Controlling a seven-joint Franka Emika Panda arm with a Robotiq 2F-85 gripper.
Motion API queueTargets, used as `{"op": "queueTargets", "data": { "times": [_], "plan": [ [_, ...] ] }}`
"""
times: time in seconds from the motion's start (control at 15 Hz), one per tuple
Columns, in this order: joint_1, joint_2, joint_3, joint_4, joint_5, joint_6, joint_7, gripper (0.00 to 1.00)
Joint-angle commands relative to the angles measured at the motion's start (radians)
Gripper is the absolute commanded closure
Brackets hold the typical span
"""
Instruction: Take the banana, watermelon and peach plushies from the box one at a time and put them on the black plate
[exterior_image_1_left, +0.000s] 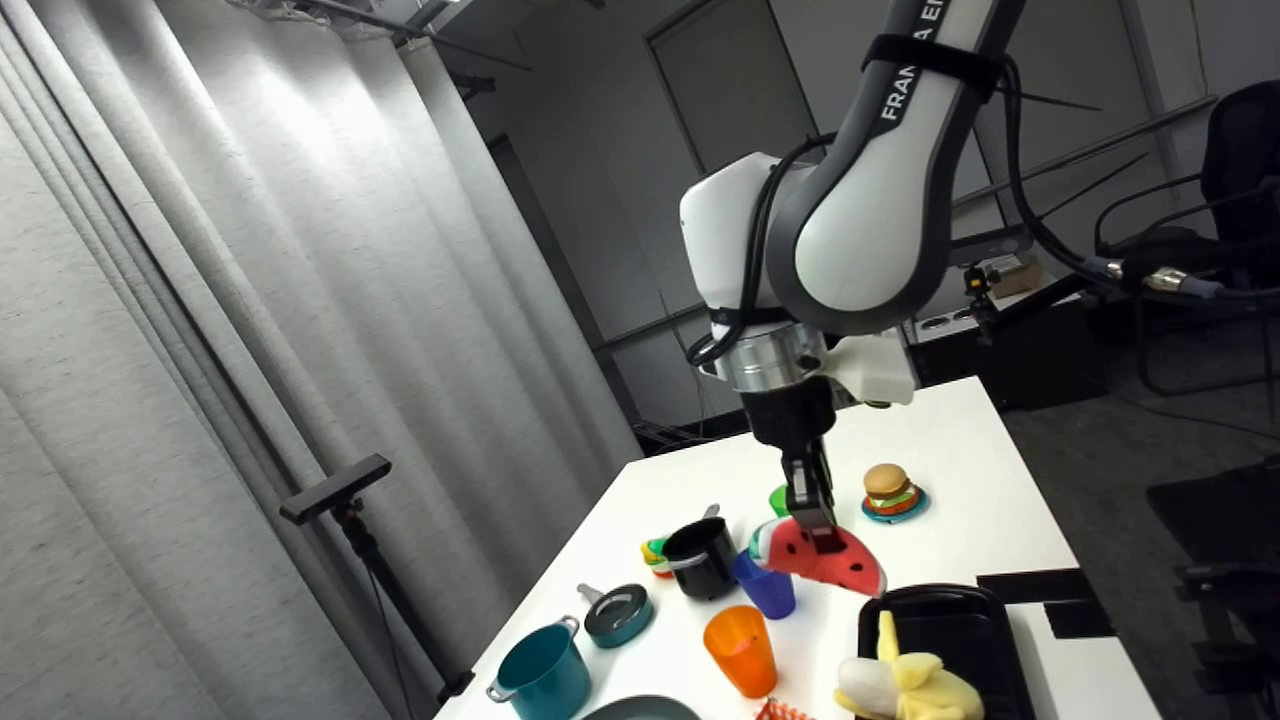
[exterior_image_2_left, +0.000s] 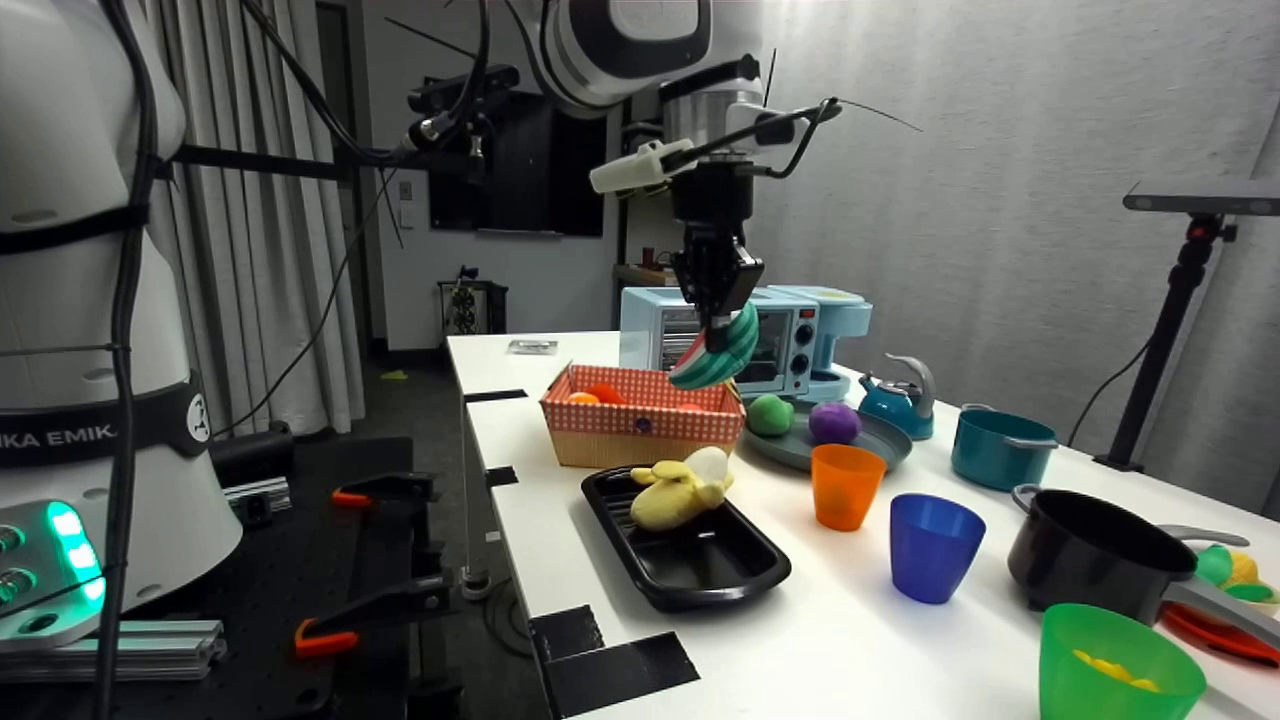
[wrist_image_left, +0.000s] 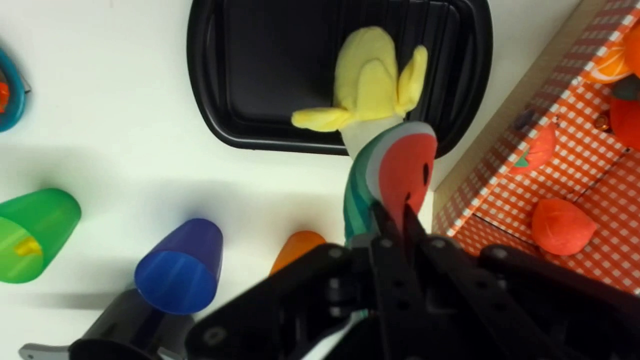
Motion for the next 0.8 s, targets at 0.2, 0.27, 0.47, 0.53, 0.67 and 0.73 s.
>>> {"op": "queueTargets", "data": {
  "times": [0.2, 0.27, 0.47, 0.53, 0.67, 0.73],
  "plan": [
    [-0.040, -0.068, -0.039, -0.090, 0.023, 0.024, 0.002, 0.99],
    [-0.044, -0.069, -0.044, -0.098, 0.024, 0.026, 0.002, 0.99],
    [-0.054, -0.068, -0.057, -0.117, 0.034, 0.031, -0.002, 0.99],
    [-0.056, -0.064, -0.061, -0.121, 0.038, 0.033, -0.003, 0.99],
    [-0.057, -0.054, -0.065, -0.124, 0.044, 0.037, -0.004, 0.99],
    [-0.056, -0.046, -0.066, -0.124, 0.049, 0.040, -0.005, 0.99]
  ]
}}
